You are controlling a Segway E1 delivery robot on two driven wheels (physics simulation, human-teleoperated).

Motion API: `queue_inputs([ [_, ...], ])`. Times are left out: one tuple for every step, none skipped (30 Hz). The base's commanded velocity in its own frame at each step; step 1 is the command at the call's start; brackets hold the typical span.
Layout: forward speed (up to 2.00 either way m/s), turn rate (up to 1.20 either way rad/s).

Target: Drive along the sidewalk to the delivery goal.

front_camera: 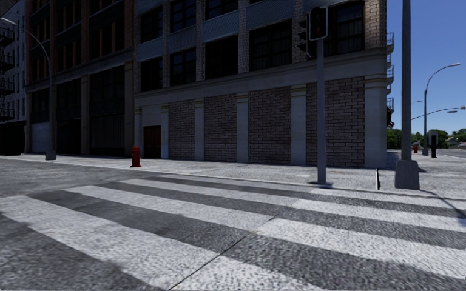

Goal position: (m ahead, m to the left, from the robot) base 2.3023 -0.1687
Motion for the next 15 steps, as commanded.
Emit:
queue_inputs([
  [0.87, 0.00],
  [0.88, 0.00],
  [0.88, 0.00],
  [0.88, 0.00],
  [0.88, 0.00],
  [0.88, 0.00],
  [0.88, 0.00],
  [0.88, 0.00],
  [0.87, -0.06],
  [0.87, -0.23],
  [0.87, -0.44],
  [0.87, -0.44],
  [0.87, -0.52],
  [0.87, -0.53],
  [0.87, -0.53],
])
